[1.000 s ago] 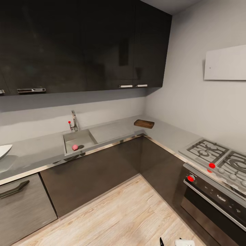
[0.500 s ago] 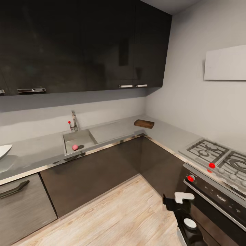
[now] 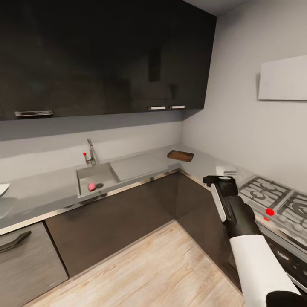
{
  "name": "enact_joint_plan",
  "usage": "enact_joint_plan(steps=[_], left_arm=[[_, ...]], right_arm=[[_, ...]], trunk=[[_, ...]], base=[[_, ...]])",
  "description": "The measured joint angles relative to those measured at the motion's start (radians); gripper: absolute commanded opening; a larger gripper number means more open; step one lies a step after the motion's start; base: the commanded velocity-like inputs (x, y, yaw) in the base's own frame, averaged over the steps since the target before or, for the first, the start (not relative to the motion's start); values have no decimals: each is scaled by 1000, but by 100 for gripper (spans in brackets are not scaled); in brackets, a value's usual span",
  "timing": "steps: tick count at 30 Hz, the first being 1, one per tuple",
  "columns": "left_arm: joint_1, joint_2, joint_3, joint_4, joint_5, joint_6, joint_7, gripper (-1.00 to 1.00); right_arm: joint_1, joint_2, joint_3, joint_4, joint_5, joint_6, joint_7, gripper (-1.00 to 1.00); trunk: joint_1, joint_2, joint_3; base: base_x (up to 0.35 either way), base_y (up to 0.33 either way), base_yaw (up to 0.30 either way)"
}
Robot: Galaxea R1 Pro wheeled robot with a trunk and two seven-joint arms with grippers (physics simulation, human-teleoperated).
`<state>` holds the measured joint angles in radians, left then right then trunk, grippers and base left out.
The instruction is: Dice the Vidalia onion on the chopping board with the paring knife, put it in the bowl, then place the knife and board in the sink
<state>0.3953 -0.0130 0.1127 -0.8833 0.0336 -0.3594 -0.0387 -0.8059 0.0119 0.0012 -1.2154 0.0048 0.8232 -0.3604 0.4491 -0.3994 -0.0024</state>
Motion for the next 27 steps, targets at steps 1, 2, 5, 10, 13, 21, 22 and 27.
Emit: enact_joint_plan(steps=[1,2,5,10,13,21,22,27], left_arm=[[0,0,0,0,0,0,0,100],[0,0,0,-1,0,0,0,100],[0,0,0,-1,0,0,0,100],[0,0,0,-1,0,0,0,100],[0,0,0,0,0,0,0,100],[0,0,0,2,0,1,0,100],[0,0,0,2,1,1,0,100],[0,0,0,2,1,1,0,100]], right_arm=[[-55,0,0,72,-1,9,0,100],[-107,0,-1,143,-1,14,1,100],[-215,-3,-2,297,-5,7,4,100],[-256,-4,-3,359,-7,-2,7,100],[-262,-3,-6,371,-7,-5,8,100],[-264,-2,-7,402,-10,-34,20,100],[-265,-2,-7,418,-10,-48,23,100],[-265,-1,-7,464,-10,-93,33,100]], trunk=[[0,0,0],[0,0,0],[0,0,0],[0,0,0],[0,0,0],[0,0,0],[0,0,0],[0,0,0]], base=[[309,0,0],[312,0,0],[316,0,0],[318,0,0],[319,-14,0],[315,-115,0],[306,-163,0],[305,-167,0]])
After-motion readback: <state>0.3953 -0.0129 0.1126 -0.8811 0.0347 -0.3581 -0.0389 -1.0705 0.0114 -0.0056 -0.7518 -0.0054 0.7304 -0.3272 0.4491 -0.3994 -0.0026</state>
